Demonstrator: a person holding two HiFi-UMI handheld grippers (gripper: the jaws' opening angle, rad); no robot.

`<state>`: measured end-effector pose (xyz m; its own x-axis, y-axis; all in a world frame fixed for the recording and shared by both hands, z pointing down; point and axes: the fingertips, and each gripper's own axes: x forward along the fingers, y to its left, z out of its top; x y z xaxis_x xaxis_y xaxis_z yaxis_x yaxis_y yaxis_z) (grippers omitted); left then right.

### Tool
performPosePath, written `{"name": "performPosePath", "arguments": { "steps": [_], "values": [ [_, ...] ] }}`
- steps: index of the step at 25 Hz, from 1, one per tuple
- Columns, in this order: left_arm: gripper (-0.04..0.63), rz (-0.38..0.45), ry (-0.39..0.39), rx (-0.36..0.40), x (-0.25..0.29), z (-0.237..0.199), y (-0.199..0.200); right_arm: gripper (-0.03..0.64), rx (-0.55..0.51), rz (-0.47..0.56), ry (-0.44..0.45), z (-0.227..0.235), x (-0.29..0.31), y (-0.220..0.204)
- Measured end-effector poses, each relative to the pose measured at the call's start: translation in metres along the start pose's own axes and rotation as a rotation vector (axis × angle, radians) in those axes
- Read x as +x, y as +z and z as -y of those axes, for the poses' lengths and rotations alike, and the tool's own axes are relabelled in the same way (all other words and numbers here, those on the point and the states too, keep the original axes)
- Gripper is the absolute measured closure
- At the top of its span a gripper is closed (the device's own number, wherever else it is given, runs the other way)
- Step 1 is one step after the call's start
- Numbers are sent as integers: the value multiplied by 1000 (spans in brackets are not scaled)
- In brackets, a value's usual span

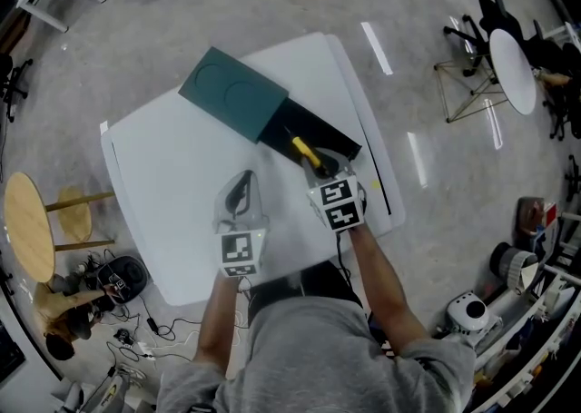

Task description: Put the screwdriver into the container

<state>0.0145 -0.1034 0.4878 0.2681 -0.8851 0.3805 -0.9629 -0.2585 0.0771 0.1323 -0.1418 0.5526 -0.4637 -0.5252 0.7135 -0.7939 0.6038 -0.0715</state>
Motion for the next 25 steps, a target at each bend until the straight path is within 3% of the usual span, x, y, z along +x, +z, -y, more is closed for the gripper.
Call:
{"name": "performPosePath", "arguments": {
  "steps": [13,25],
  "values": [
    [583,-46,-19,-16,28,-6,-18,537,-28,-80,30,7,33,-8],
    [583,-83,-44,-30,48,-12,-34,534,-50,-219,28,10,54,-32]
  ]
}}
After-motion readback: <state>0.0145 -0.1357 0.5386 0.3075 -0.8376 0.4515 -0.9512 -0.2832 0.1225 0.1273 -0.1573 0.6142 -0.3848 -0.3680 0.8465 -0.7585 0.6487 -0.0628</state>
